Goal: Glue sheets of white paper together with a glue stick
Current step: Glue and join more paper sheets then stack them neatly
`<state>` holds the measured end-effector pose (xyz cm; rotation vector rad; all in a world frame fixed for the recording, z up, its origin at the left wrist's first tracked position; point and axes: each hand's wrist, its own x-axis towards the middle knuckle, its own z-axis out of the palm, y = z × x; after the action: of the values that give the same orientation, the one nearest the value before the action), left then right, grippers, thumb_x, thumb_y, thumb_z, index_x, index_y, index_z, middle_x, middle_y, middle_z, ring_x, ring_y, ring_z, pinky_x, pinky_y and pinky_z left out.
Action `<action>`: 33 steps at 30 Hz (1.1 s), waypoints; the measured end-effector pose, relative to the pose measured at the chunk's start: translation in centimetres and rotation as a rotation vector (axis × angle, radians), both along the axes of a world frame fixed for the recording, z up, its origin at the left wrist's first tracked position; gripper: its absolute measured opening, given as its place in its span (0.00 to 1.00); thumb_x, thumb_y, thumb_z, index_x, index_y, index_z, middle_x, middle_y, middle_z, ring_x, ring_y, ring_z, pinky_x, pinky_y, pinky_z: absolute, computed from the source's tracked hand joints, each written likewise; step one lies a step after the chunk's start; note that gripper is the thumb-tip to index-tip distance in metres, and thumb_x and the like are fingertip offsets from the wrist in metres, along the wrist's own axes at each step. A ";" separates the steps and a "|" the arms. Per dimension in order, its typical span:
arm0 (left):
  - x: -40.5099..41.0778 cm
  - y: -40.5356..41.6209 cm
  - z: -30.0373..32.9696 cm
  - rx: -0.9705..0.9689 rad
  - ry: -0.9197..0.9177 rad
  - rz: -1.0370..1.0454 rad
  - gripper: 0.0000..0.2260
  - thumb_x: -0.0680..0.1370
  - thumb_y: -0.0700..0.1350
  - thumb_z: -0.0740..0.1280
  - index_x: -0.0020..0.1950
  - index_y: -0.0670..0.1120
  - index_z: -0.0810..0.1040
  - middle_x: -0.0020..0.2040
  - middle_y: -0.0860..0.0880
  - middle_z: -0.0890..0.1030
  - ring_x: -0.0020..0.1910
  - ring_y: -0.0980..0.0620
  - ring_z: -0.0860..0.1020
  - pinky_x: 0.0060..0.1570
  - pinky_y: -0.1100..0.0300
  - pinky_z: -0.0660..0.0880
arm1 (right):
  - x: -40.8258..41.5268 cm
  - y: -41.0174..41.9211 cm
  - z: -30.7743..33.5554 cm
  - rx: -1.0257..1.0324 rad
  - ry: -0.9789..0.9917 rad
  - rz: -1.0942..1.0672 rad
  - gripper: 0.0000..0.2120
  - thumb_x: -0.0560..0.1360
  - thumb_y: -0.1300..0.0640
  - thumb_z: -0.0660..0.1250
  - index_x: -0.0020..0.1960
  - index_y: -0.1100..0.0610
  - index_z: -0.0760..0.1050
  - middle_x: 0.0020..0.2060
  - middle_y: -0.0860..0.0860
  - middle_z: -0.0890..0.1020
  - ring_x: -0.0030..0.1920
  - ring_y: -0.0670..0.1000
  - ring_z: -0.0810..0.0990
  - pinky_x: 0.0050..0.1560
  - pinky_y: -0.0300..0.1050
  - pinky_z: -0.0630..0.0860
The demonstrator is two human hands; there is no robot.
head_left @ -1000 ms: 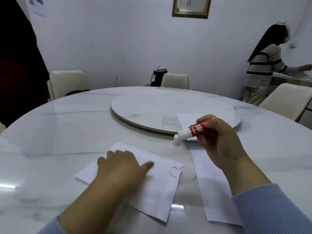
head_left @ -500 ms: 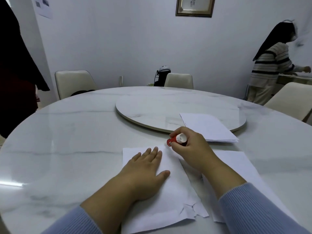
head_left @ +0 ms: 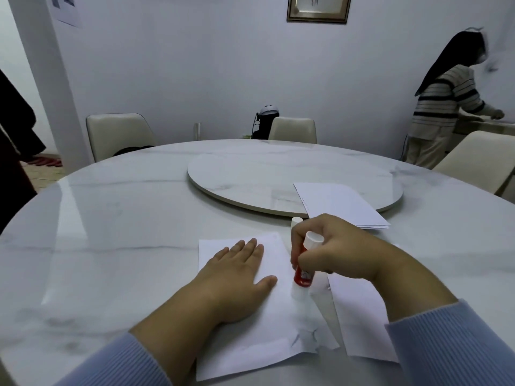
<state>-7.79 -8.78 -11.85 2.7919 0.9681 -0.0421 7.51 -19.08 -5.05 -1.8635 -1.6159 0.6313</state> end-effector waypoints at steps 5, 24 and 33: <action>-0.1 -0.2 0.1 0.003 -0.002 0.011 0.30 0.79 0.60 0.46 0.78 0.52 0.41 0.78 0.54 0.40 0.77 0.54 0.39 0.76 0.55 0.40 | -0.2 -1.1 1.2 -0.369 0.095 0.217 0.10 0.54 0.57 0.65 0.33 0.61 0.77 0.33 0.63 0.77 0.28 0.53 0.69 0.27 0.38 0.64; -1.4 -0.1 3.7 -0.075 0.250 -0.020 0.28 0.81 0.50 0.56 0.77 0.53 0.46 0.79 0.51 0.42 0.78 0.49 0.43 0.75 0.51 0.48 | 2.5 0.5 -0.7 0.527 0.652 -0.443 0.05 0.74 0.66 0.63 0.43 0.61 0.77 0.33 0.54 0.75 0.28 0.50 0.70 0.27 0.38 0.70; -0.4 -1.3 0.9 -0.075 0.078 0.050 0.32 0.79 0.61 0.48 0.77 0.50 0.39 0.78 0.50 0.37 0.77 0.52 0.38 0.76 0.53 0.40 | 0.3 1.8 -2.6 0.398 0.158 -0.270 0.07 0.70 0.60 0.69 0.44 0.48 0.79 0.38 0.45 0.83 0.36 0.42 0.79 0.37 0.39 0.77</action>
<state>-8.18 -10.10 -10.97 2.7149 1.0319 -0.1776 7.78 -17.24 -7.69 -1.6493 -1.2518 0.3034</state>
